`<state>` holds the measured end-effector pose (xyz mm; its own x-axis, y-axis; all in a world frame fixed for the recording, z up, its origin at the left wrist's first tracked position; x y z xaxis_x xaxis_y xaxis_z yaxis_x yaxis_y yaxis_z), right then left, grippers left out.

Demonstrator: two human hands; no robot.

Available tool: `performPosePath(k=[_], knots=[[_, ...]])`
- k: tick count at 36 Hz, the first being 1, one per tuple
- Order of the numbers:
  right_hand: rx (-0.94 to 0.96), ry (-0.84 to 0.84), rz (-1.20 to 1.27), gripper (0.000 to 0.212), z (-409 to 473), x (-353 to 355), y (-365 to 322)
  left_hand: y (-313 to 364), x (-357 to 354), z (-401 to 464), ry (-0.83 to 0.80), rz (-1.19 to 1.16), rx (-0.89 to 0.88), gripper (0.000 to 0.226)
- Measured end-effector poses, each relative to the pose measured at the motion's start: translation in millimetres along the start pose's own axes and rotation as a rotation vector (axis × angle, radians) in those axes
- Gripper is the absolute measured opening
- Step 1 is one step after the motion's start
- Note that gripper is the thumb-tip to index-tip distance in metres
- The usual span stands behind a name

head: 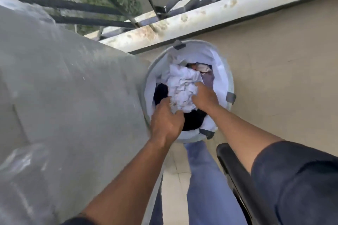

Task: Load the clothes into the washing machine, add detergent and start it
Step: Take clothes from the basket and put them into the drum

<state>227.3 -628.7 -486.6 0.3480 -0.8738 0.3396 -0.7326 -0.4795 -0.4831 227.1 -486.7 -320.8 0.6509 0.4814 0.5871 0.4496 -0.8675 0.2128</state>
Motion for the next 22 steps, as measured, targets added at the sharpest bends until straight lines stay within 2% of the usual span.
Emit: performPosePath(k=[7, 10, 12, 13, 15, 18, 22], knots=[[-0.030, 0.075, -0.119, 0.039, 33, -16, 9, -16, -14, 13, 0.025, -0.027, 0.051, 0.039], [0.010, 0.144, -0.107, 0.005, 11, -14, 3, -14, -13, 9, 0.023, -0.081, 0.101, 0.041], [0.055, 0.208, -0.104, 0.034, -12, -13, -2, -8, -8, -1, 0.021, -0.147, 0.131, 0.043], [0.067, 0.235, -0.083, 0.039, -27, -10, -7, -3, -4, -7, 0.021, -0.188, 0.139, 0.045], [0.094, 0.251, -0.038, 0.036, -62, -2, -24, 10, 10, -24, 0.024, -0.239, 0.117, 0.045], [0.200, 0.211, 0.116, 0.036, -116, 11, -51, 20, 35, -52, 0.129, -0.234, -0.002, 0.023], [0.331, 0.211, 0.232, 0.025, -185, 32, -82, 29, 73, -92, 0.221, -0.212, -0.196, 0.035]])
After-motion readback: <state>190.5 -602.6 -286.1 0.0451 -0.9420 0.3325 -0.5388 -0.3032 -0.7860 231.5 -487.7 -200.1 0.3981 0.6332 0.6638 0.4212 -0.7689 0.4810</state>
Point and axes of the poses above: each hand's wrist, its own z-axis towards the middle knuckle, its own x-axis out of the back of the hand, y = z × x, the point moved 1 cm from there along z, towards the middle knuckle, and after that the axes turned 12 degrees about z, right-handed, at the moved point
